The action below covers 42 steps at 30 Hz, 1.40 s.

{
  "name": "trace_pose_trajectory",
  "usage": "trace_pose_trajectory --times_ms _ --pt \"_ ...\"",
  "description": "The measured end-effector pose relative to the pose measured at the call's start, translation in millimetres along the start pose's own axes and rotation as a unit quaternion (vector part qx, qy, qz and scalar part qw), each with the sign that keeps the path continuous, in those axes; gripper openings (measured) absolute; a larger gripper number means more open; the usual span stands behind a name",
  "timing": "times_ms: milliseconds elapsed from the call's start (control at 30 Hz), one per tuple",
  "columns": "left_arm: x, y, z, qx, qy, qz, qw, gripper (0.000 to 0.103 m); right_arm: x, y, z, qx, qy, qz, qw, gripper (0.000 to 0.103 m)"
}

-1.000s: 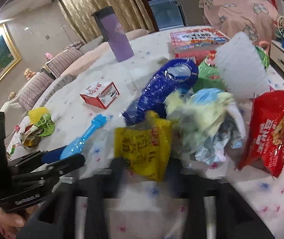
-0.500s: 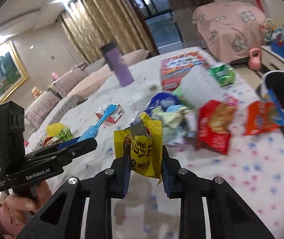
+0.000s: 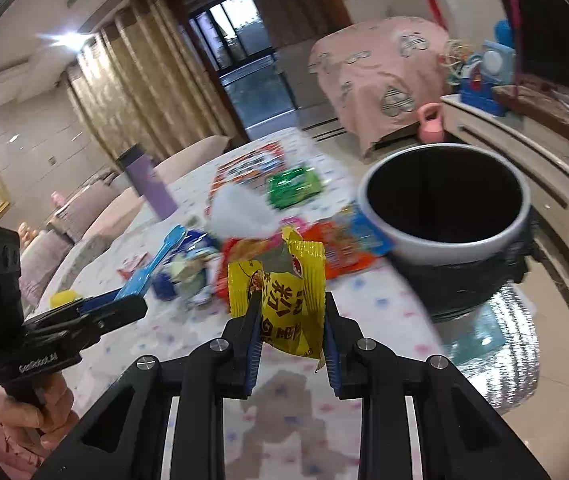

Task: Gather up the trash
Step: 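Carry the yellow bag to the bin and open the right tool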

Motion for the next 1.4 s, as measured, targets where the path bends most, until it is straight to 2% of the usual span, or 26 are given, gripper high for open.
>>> trace_pose_trajectory --times_ms 333,667,900,1233,1300,1367,1400 --pt "40 -46 45 0.032 0.014 -0.002 0.9994 0.046 -4 -62 27 0.032 -0.013 -0.033 0.999 0.027" --pt "85 -79 89 0.057 0.038 0.001 0.9977 0.046 13 -115 68 0.043 0.008 -0.060 0.997 0.028" --pt "114 -91 118 0.059 0.058 0.005 0.9966 0.046 26 -133 89 0.028 0.029 -0.076 0.996 0.030" --pt "145 -95 140 0.061 0.080 0.013 0.9948 0.047 44 -155 106 0.026 0.053 -0.086 0.995 0.034" --pt "147 -95 141 0.059 0.087 0.010 0.9944 0.051 48 -160 109 0.026 0.060 -0.083 0.994 0.036" --pt "147 -93 141 0.056 0.084 0.012 0.9948 0.065 49 -162 110 0.027 0.061 -0.083 0.994 0.043" --pt "145 -92 139 0.054 0.080 0.016 0.9953 0.068 48 -163 110 0.028 0.059 -0.084 0.994 0.052"
Point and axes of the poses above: each gripper's, at about its wrist camera, not at the fingertips, and x roughly the way its jaws point, y to its left, z to its top, the point moved 2 cm from there along x, roughly the way its jaws point, and after that the axes turned 15 degrees about y, right-handed, at the moved point
